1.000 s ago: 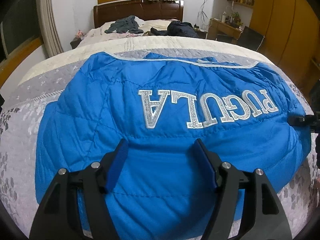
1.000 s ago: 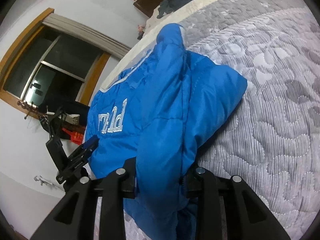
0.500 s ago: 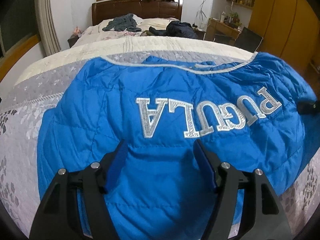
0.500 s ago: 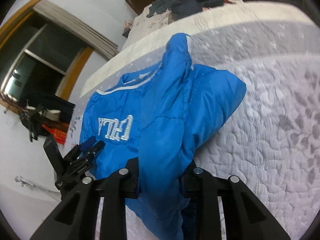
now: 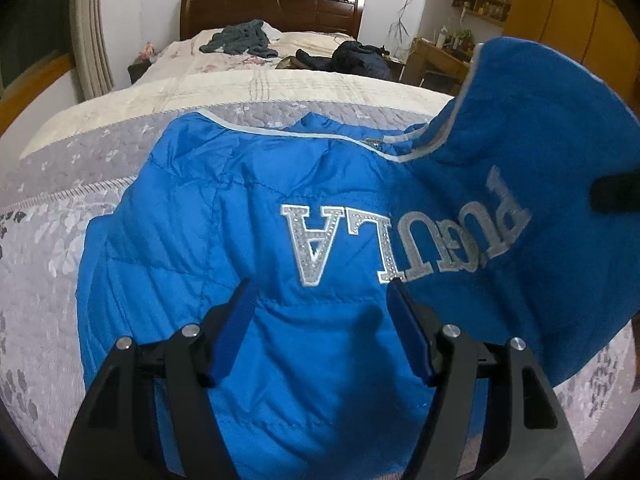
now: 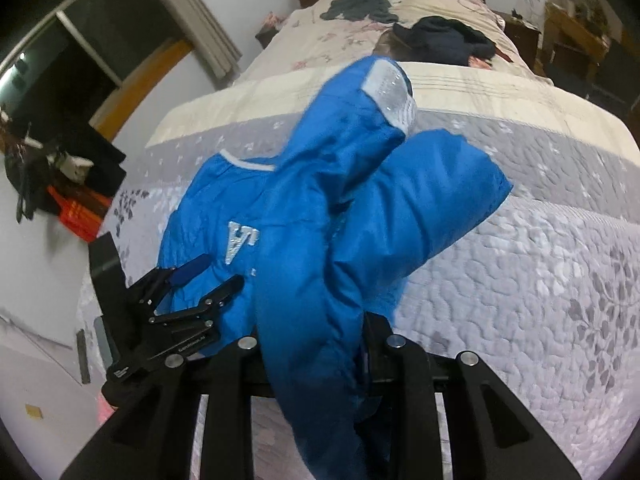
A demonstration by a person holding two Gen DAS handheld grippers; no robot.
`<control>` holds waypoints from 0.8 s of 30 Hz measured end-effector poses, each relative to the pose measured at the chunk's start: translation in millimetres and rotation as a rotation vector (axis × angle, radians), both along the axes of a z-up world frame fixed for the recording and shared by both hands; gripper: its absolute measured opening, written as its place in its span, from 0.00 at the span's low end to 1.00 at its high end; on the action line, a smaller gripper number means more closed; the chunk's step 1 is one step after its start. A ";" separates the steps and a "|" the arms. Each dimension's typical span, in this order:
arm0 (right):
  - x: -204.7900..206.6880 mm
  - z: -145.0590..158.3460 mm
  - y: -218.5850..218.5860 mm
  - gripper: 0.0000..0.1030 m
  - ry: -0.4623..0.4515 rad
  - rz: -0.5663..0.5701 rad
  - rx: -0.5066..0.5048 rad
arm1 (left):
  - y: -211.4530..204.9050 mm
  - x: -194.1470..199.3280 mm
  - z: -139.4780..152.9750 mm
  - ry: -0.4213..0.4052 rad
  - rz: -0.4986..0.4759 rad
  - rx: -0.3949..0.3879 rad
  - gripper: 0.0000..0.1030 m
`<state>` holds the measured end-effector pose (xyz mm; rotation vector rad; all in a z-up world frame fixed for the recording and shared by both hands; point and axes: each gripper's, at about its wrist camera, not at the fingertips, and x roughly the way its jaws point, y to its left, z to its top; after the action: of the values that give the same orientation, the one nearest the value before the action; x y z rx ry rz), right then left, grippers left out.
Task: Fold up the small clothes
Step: 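Fold the lifted side over the jacket middle and open the right tool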
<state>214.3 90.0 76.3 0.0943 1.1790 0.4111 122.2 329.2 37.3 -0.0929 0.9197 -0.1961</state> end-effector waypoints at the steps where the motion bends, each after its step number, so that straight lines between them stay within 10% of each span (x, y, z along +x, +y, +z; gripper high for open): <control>1: -0.4 -2.3 9.4 0.26 0.000 0.010 -0.007 | 4.5 -0.6 1.7 0.000 0.006 -0.013 0.65; 24: 10.9 -78.8 82.1 0.39 0.016 0.091 0.087 | 53.0 -0.1 8.5 0.029 0.091 -0.113 0.65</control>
<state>225.1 172.1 -2.4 0.1202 1.1838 0.5431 122.1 382.3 45.8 -0.2423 0.9311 -0.1629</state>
